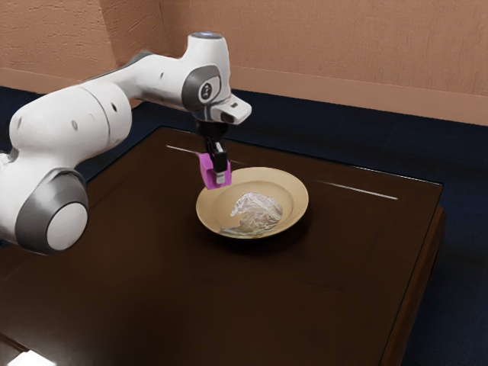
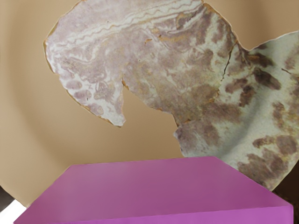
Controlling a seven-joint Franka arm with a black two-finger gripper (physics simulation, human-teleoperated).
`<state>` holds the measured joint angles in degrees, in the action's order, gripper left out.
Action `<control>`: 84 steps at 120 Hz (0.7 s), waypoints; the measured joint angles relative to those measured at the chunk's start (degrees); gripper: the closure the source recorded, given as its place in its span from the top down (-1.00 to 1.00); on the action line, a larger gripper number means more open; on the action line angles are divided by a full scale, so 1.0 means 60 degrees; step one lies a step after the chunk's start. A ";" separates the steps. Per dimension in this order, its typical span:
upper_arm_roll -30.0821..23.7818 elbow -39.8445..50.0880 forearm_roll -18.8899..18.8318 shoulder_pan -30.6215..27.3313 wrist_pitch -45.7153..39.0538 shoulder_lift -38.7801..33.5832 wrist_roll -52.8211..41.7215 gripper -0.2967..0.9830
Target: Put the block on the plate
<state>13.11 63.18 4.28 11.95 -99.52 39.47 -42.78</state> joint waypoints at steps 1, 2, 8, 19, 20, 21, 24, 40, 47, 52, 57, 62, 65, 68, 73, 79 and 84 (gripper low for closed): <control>-0.0019 -0.0014 0.0004 -0.0002 -0.0020 0.0042 -0.0012 0.07; -0.0036 -0.0025 0.0007 -0.0001 -0.0041 0.0080 -0.0024 0.07; -0.0104 -0.0127 0.0028 0.0000 -0.0166 0.0285 -0.0105 0.07; -0.0289 -0.0249 0.0046 -0.0002 -0.0419 0.0583 -0.0269 0.07; -0.0305 -0.0254 0.0046 -0.0004 -0.0439 0.0612 -0.0283 0.08; -0.0319 -0.0258 0.0048 -0.0005 -0.0460 0.0643 -0.0297 0.08; -0.0350 -0.0268 0.0050 -0.0008 -0.0515 0.0727 -0.0337 0.07; -0.0464 -0.0412 0.0051 -0.0053 -0.0809 0.1158 -0.0543 0.07; -0.0529 -0.0471 0.0049 -0.0070 -0.1040 0.1261 -0.0647 0.08; -0.0554 -0.0489 0.0048 -0.0077 -0.1221 0.1342 -0.0716 0.08; -0.0582 -0.0498 0.0051 -0.0111 -0.1397 0.1457 -0.0780 0.08; -0.0669 -0.0500 0.0050 -0.0152 -0.1564 0.1594 -0.0840 0.08; -0.0701 -0.0505 0.0050 -0.0173 -0.1657 0.1657 -0.0873 0.08; -0.0720 -0.0508 0.0049 -0.0190 -0.1740 0.1717 -0.0906 0.08; -0.0737 -0.0506 0.0049 -0.0207 -0.1859 0.1782 -0.0956 0.08; -0.0746 -0.0504 0.0048 -0.0215 -0.1972 0.1811 -0.1012 0.09; -0.0749 -0.0504 0.0056 -0.0217 -0.2047 0.1819 -0.1058 0.17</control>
<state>8.62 60.16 4.61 10.65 -111.80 50.39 -49.13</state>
